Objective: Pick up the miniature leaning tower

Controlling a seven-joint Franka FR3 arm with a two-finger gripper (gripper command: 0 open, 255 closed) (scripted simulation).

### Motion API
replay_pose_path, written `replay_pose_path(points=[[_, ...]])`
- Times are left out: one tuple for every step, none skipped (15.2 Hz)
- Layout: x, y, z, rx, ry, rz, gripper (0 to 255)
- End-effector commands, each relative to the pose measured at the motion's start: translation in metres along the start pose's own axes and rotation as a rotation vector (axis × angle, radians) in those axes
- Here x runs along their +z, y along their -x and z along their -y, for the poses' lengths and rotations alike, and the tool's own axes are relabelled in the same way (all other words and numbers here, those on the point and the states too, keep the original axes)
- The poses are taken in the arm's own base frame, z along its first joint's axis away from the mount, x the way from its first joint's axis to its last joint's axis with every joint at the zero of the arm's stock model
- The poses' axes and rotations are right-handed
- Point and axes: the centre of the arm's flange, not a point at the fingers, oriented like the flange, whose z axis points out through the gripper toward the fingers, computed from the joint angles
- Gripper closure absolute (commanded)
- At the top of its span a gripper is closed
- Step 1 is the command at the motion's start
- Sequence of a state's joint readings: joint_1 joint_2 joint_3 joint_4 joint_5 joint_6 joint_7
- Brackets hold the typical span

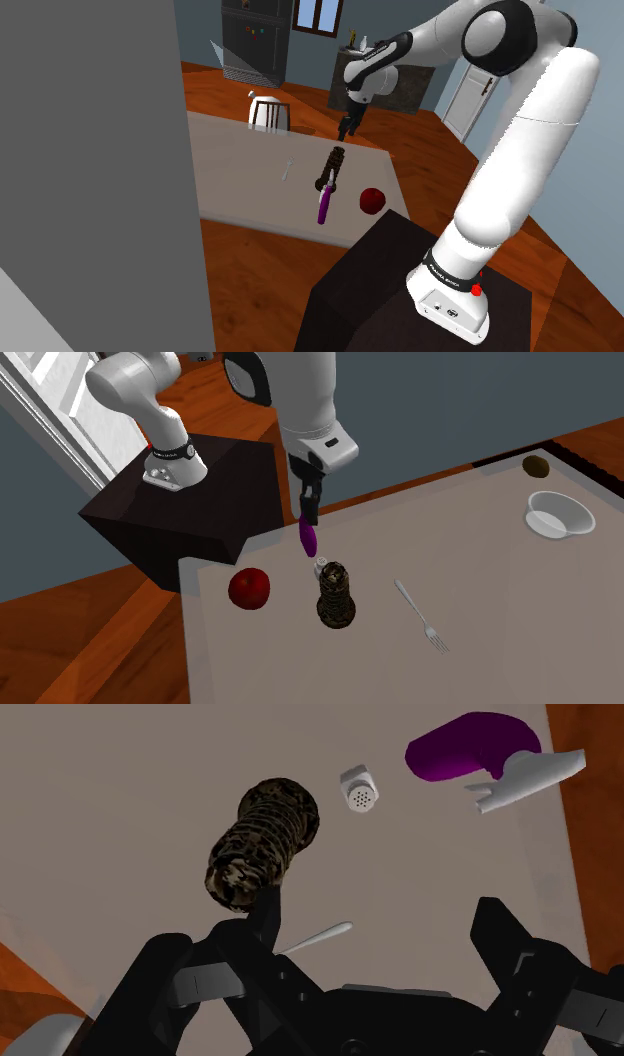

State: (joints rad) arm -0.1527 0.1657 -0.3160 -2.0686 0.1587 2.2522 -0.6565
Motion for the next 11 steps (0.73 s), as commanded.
replay_pose_path(points=[[0.014, -0.011, -0.018, 0.000, -0.004, 0.000, 0], [0.023, -0.016, -0.027, 0.000, -0.005, 0.000, 0], [0.031, -0.021, -0.036, 0.001, -0.007, 0.000, 0], [0.039, -0.026, -0.045, 0.001, -0.009, 0.001, 0], [0.048, -0.031, -0.054, 0.002, -0.010, 0.001, 0], [0.056, -0.036, -0.064, 0.002, -0.012, 0.001, 0], [0.064, -0.041, -0.073, 0.002, -0.014, 0.001, 0], [0.073, -0.046, -0.082, 0.003, -0.015, 0.001, 0], [0.081, -0.051, -0.091, 0.003, -0.017, 0.002, 0], [0.089, -0.056, -0.100, 0.004, -0.018, 0.002, 0], [0.094, -0.055, -0.100, 0.004, -0.018, 0.002, 0]])
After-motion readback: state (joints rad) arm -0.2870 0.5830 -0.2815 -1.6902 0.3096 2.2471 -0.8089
